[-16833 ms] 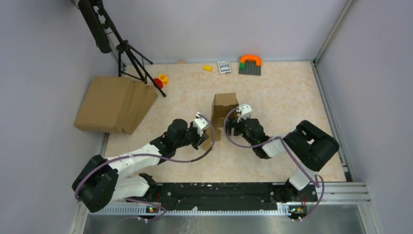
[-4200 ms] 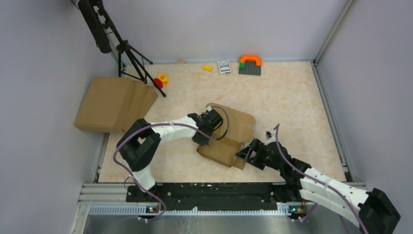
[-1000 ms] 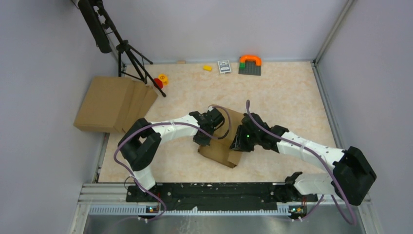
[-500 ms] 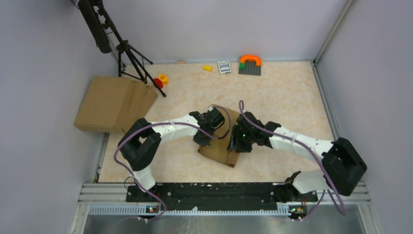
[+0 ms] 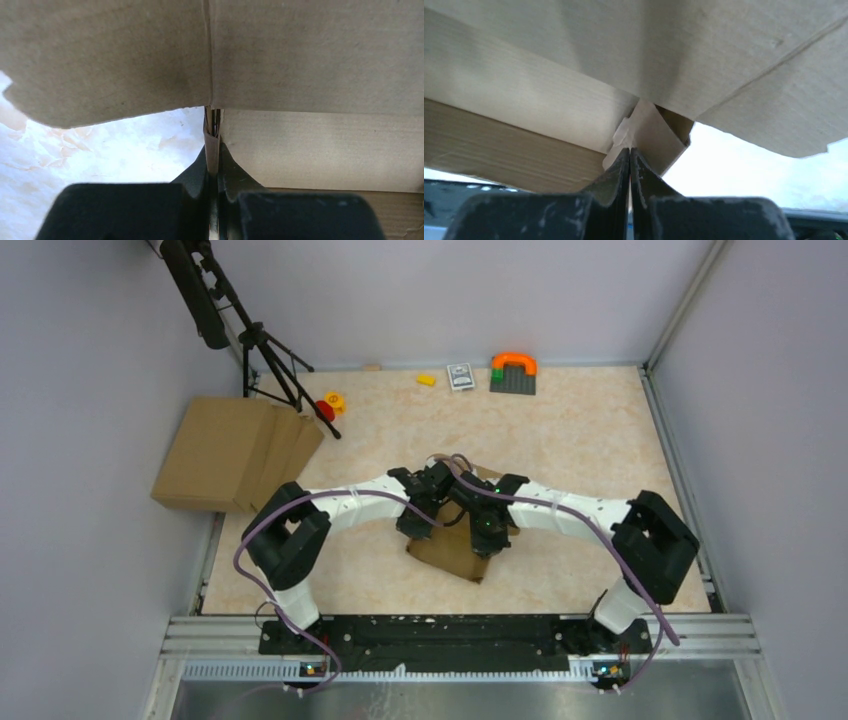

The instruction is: Fold the paper box

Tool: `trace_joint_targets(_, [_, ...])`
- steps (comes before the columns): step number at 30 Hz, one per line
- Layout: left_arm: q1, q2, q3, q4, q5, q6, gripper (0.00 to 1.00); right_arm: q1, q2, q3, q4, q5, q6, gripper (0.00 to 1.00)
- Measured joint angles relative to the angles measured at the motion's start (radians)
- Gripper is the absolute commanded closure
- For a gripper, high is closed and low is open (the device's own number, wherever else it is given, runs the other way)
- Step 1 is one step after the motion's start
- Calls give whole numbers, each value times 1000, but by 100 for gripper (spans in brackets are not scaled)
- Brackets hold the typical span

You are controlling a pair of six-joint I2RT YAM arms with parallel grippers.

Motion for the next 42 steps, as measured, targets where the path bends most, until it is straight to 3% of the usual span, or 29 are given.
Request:
trace_joint_targets(6, [31,0,-3,-3,27,-5,100,31,113,98,-119,79,-23,100])
trace_joint_targets(13, [32,0,-11,16,54,-14,100,38,125,108,-151,133,-27,100])
trace_joint_targets(19, [31,0,-16,35,49,-26,100,38,90,107,-108,109,-61,93])
trace_joint_targets(30, [15,-22,-43,61,5,-145,100,22,11,135,-56,81,-115,93])
trace_joint_targets(32, [13,-22,-43,61,2,-158,100,20,-15,131,-57,87,-114,83])
trace_joint_targets(35, [12,-21,-43,62,-2,-171,100,20,-91,99,-54,98,-113,57])
trace_joint_targets(38, [12,-21,-45,61,-2,-186,100,20,-211,52,-44,113,-113,51])
trace_joint_targets(42, [12,-20,-45,55,-2,-215,100,-20,-338,-26,-16,117,-113,29])
